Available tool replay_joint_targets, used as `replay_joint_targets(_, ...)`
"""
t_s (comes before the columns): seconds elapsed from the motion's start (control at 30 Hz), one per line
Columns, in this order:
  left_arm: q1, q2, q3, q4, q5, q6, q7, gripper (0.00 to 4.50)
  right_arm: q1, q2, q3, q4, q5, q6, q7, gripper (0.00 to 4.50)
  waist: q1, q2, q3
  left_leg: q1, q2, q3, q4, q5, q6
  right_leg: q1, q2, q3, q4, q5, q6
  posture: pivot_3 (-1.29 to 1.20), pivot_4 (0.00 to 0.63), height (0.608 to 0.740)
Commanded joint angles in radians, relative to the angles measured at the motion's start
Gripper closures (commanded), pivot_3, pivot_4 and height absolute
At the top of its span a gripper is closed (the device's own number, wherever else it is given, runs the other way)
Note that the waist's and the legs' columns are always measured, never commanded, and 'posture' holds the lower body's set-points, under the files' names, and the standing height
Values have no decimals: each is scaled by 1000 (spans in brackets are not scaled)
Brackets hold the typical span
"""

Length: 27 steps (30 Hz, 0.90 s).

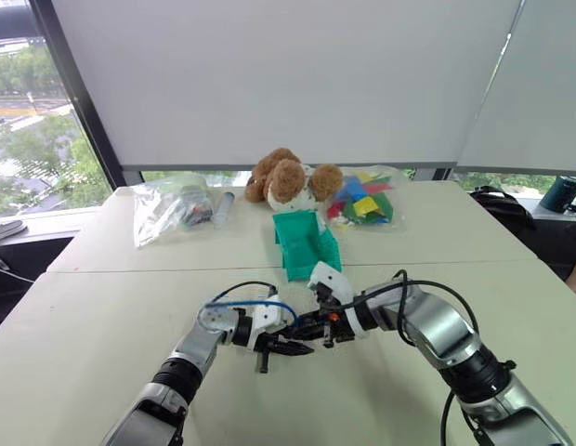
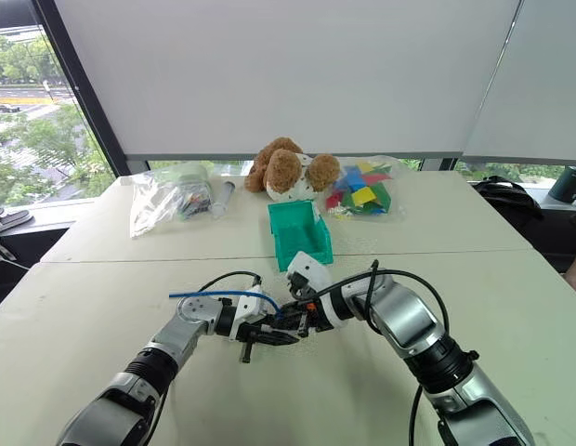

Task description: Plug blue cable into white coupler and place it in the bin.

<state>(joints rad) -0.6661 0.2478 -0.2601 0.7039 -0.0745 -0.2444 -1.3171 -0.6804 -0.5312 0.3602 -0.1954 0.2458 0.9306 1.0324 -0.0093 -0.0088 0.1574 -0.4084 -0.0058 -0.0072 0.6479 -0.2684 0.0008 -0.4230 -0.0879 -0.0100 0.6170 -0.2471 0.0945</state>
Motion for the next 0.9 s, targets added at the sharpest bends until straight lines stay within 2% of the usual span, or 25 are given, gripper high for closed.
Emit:
replay_joint_targets(0.03,-6,7,6,11,9,8,24,4078,-12,10,1,-12,28,-18,6,4466,0,0,0,0,0,0,0,0,0,0,0,0,0,1,1,0,150,740)
replay_joint_targets(0.47,-3,10,5,5,6,13,29,4078,88,-30,184,72,-81,-128,39,4466,-2,0,0,4,1,0,2,0,0,4,5,0,3,1,1,0,150,740)
replay_joint_targets(0.7,8,26,15,-18,-7,48,17,4078,95,-10,158,79,-82,-133,28,4466,-3,0,0,16,2,0,0,0,0,16,6,0,1,-1,-2,0,150,740)
replay_joint_targets(0.9,38,74,23,-86,-21,107,1,1097,56,18,70,93,-50,-101,-9,4500,-5,0,0,17,3,0,0,0,0,15,6,1,2,-1,-2,0,150,740)
